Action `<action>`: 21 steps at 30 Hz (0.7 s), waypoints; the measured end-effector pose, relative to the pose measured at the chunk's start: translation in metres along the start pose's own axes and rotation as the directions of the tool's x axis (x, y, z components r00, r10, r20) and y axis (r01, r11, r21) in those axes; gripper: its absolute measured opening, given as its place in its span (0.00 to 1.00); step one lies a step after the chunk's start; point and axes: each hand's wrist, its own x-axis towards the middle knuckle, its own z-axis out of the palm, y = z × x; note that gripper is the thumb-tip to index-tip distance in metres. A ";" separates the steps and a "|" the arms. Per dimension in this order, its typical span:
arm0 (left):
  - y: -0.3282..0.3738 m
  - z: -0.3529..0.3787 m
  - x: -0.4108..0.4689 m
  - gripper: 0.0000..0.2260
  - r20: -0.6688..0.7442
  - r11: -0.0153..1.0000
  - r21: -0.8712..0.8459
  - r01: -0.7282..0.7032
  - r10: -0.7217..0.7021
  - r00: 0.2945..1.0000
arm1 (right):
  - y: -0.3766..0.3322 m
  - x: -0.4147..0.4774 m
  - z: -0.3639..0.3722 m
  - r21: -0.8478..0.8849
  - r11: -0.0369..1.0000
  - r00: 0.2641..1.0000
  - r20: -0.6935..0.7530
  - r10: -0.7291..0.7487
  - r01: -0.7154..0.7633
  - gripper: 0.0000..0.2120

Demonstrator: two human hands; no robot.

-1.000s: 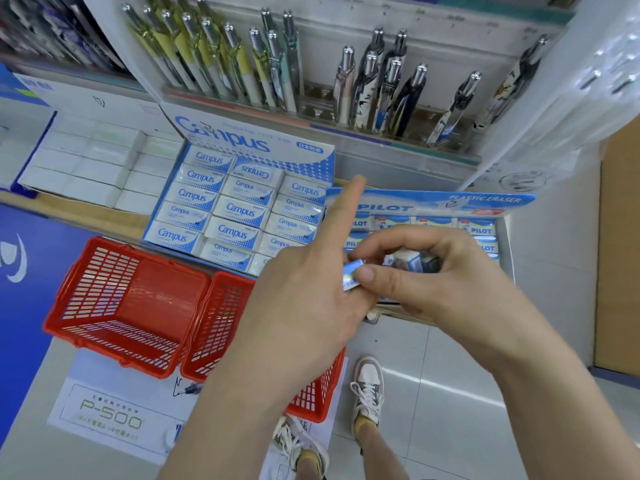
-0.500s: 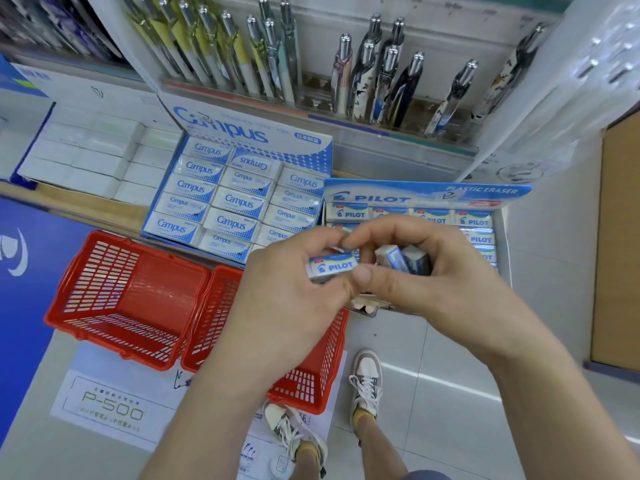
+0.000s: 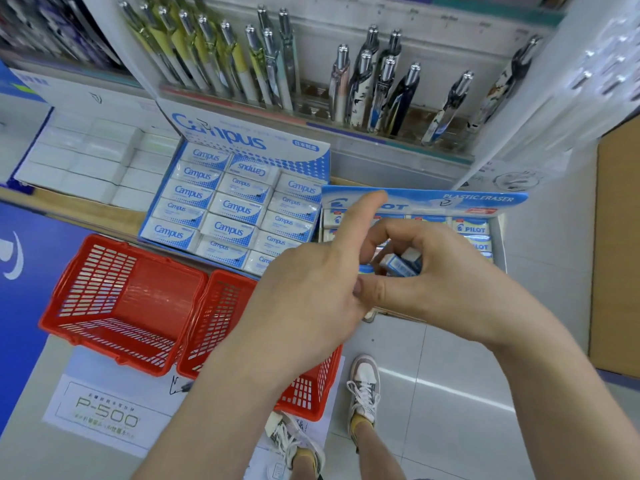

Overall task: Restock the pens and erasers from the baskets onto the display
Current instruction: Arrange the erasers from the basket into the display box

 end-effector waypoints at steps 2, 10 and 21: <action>-0.001 0.002 0.001 0.39 -0.032 0.998 -0.049 0.040 -0.042 0.999 | 0.002 0.003 0.002 0.015 1.000 0.999 -0.035 0.004 -0.003 0.12; -0.010 0.006 0.002 0.19 -0.087 0.903 -0.408 0.136 -0.187 0.979 | 0.014 0.008 0.010 0.050 0.999 0.988 -0.157 0.009 -0.001 0.05; -0.006 0.009 0.010 0.06 -0.214 0.769 -0.618 0.161 -0.361 0.908 | 0.011 0.004 0.016 0.265 0.961 0.966 -0.259 -0.008 0.079 0.11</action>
